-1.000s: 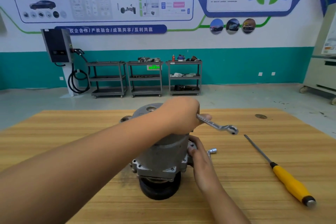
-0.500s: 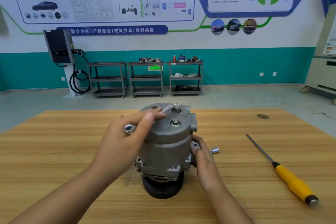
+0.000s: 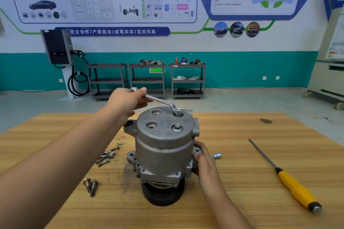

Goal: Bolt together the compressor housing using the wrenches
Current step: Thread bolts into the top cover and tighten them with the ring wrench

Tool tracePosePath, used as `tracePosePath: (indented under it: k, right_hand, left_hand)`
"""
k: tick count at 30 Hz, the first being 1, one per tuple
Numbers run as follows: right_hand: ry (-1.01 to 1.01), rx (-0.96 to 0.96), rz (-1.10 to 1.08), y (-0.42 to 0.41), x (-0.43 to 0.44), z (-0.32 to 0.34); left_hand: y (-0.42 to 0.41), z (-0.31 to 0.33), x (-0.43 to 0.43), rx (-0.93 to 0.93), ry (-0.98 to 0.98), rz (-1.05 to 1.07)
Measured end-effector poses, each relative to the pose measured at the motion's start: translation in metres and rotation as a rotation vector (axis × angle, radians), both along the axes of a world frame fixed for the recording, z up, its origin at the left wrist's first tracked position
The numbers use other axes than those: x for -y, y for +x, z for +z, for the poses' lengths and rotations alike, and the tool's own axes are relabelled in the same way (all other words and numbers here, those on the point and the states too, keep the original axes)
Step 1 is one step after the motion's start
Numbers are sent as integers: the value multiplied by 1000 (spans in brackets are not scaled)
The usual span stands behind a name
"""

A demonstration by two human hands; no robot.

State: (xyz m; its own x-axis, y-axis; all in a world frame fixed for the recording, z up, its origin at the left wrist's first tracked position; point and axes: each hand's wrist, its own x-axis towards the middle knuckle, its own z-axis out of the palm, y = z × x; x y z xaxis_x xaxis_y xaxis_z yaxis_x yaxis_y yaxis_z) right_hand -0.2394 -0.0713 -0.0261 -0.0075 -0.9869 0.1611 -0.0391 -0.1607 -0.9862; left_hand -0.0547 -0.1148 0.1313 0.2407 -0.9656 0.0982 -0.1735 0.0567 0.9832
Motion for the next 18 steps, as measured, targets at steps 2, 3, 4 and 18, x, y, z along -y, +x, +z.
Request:
tracePosePath:
  k: [2,3,4,18]
  right_hand:
    - [5,4,-3,-1,1,-1]
    - [3,7,-5,-1,1,-1]
    - [1,8,-6,-1,1,-1]
    - [1,-43,17,0,-1,1]
  left_hand:
    - [-10,13,12,17,82,-30]
    - [-16,18,18,47,113,-48]
    - [-23,23,22,88,137,-64]
    - [-94,42,39,513,114,-356]
